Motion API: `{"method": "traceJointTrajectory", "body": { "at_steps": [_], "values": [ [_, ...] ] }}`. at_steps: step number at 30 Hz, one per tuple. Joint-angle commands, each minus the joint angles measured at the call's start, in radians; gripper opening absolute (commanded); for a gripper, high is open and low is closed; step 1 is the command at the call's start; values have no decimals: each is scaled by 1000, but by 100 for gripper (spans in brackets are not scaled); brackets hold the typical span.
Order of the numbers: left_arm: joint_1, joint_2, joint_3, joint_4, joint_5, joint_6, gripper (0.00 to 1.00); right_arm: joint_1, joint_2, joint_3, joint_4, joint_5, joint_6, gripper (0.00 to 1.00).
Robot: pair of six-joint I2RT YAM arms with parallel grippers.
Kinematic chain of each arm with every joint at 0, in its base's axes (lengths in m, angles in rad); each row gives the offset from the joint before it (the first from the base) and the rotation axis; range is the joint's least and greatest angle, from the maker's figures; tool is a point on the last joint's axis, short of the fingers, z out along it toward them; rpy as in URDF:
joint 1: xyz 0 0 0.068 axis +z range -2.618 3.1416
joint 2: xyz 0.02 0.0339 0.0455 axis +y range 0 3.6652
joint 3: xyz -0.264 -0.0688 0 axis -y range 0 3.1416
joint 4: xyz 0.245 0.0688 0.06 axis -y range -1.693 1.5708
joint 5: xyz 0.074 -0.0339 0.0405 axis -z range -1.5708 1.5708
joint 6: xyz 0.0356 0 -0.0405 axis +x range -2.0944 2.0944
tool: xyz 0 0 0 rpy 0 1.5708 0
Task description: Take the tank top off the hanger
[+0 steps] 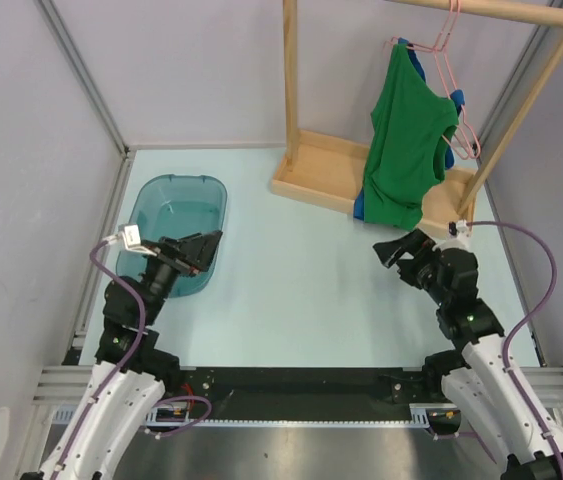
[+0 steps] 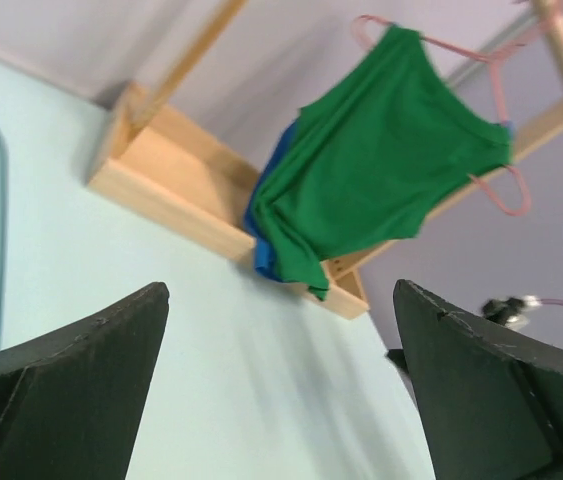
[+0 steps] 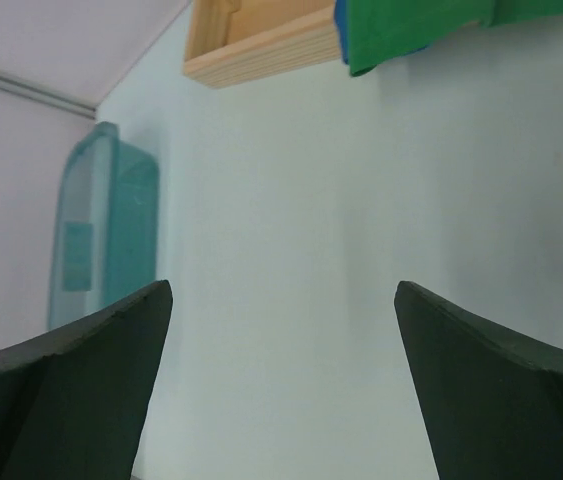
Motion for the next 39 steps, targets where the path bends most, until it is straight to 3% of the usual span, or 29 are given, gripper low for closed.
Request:
{"method": "traceJointTrajectory", "body": {
  "at_steps": [1, 6, 10, 15, 20, 28, 39],
  "values": [
    [8, 74, 116, -308, -113, 6, 99, -14, 54, 229, -194, 90, -220, 100],
    [8, 96, 150, -355, -44, -17, 100, -22, 167, 580, -322, 178, -420, 100],
    [8, 85, 181, -342, 145, 46, 100, -39, 381, 981, -443, 249, -578, 100],
    [8, 85, 191, -277, 430, 64, 99, -128, 606, 1331, -527, 131, -652, 100],
    [8, 91, 210, -301, 527, 116, 99, -194, 814, 1591, -579, 7, -655, 96],
    [8, 96, 276, -376, 524, 210, 100, -197, 987, 1780, -627, -25, -672, 86],
    [8, 121, 300, -387, 550, 231, 100, -189, 1016, 1751, -586, 5, -711, 78]
  ]
}}
